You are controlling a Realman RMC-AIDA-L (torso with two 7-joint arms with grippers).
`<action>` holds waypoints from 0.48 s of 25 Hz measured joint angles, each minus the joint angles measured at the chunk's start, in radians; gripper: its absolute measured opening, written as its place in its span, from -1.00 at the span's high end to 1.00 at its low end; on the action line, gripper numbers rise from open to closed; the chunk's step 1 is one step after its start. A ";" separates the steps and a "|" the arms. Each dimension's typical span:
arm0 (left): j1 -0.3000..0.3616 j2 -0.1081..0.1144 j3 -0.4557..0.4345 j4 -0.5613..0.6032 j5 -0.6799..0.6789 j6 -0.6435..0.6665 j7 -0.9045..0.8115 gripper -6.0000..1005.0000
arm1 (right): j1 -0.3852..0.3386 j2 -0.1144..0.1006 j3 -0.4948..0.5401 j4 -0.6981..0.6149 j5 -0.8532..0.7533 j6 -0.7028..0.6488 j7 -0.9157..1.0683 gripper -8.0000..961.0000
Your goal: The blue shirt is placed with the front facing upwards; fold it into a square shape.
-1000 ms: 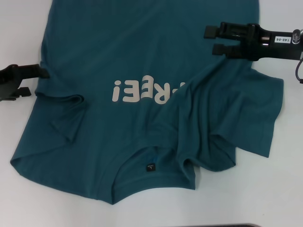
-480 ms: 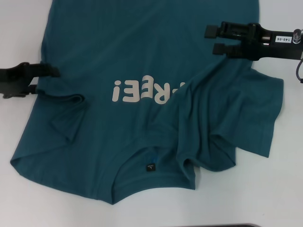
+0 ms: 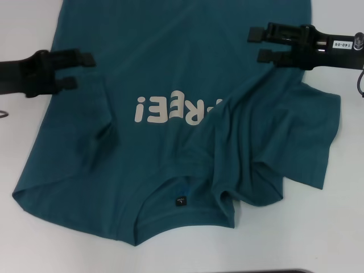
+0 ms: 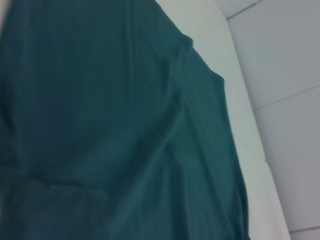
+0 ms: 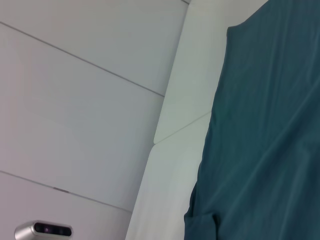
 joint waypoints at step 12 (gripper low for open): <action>0.093 0.034 -0.043 -0.002 -0.026 0.159 0.228 -0.77 | -0.001 -0.002 -0.001 -0.006 -0.005 -0.003 -0.026 -0.86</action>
